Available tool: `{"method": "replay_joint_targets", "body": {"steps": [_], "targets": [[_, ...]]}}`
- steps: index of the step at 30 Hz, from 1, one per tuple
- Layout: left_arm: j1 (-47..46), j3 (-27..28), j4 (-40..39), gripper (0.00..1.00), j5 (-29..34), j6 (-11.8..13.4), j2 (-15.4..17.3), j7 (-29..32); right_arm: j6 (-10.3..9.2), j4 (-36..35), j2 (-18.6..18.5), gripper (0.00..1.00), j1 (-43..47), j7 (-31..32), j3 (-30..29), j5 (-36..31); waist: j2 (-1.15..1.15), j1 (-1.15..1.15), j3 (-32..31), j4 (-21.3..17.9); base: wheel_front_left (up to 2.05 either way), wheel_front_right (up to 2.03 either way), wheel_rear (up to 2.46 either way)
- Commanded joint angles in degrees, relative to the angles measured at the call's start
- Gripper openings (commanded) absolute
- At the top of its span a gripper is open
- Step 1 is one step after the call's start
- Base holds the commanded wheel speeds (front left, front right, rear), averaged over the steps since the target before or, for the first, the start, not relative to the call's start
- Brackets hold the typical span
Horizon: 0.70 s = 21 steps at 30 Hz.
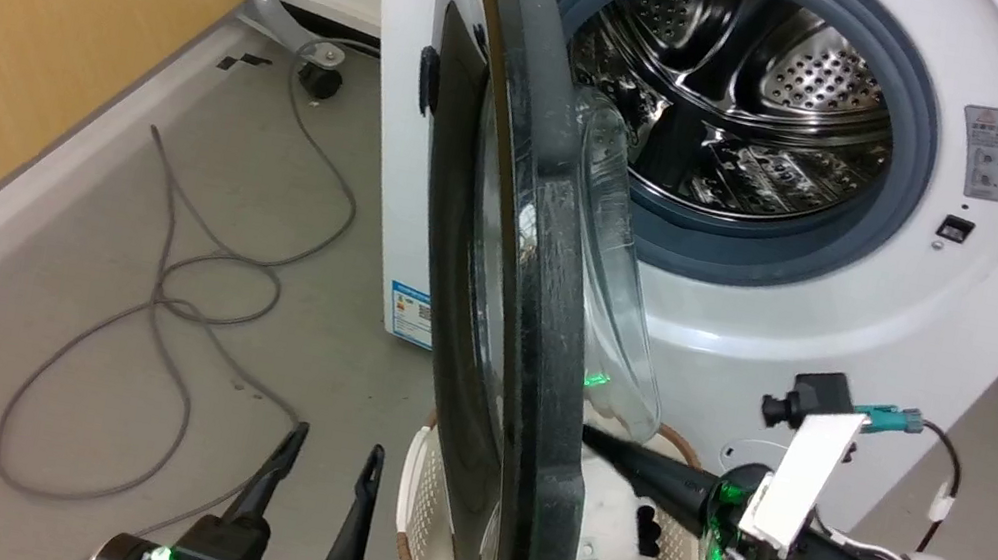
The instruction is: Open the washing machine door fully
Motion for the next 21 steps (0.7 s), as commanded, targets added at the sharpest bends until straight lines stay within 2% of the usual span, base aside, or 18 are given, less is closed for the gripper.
{"method": "replay_joint_targets", "body": {"steps": [1,6,11,12,15,18,21], "targets": [[0.2,0.2,0.1,1.0,-0.1,0.3,0.1,-0.3,-0.02,-0.6,0.1,0.0,0.8,-0.5,-0.2,-0.1,0.0,0.0,-0.1,-0.3,0.0,0.0,0.0],[0.2,1.3,-0.1,1.0,-0.2,0.6,0.1,-0.3,-0.02,-6.5,-1.9,0.0,0.3,-6.5,-1.5,-5.0,0.0,0.0,-0.3,-2.0,0.0,0.0,0.0],[0.3,2.9,-0.5,1.0,-0.4,0.9,0.1,-0.3,-0.02,-16.4,-7.8,0.0,1.6,-17.6,1.9,-15.8,0.0,0.0,-0.5,-4.4,0.0,0.0,0.0],[0.1,3.6,-0.7,1.0,-0.6,0.9,0.1,-0.3,-0.02,-20.8,-14.1,0.0,3.1,-26.8,7.2,-24.9,0.0,0.0,-0.5,-5.7,0.0,0.0,0.0],[0.2,4.3,-0.8,1.0,-0.7,1.0,0.1,-0.3,-0.02,-22.0,-20.3,0.0,4.4,-38.0,11.2,-34.5,0.0,0.0,-0.8,-6.9,0.0,0.0,0.0],[0.8,4.9,-1.0,1.0,-0.6,0.8,0.1,-0.3,-0.02,-20.7,-23.2,0.0,6.7,-48.0,11.8,-42.5,0.0,0.0,-1.2,-8.2,0.0,0.0,0.0],[1.7,5.4,-1.1,1.0,-0.4,0.4,0.1,-0.3,-0.02,-19.0,-23.1,0.0,9.7,-54.9,9.2,-48.9,0.0,0.0,-1.4,-9.4,0.0,0.0,0.0]]}}
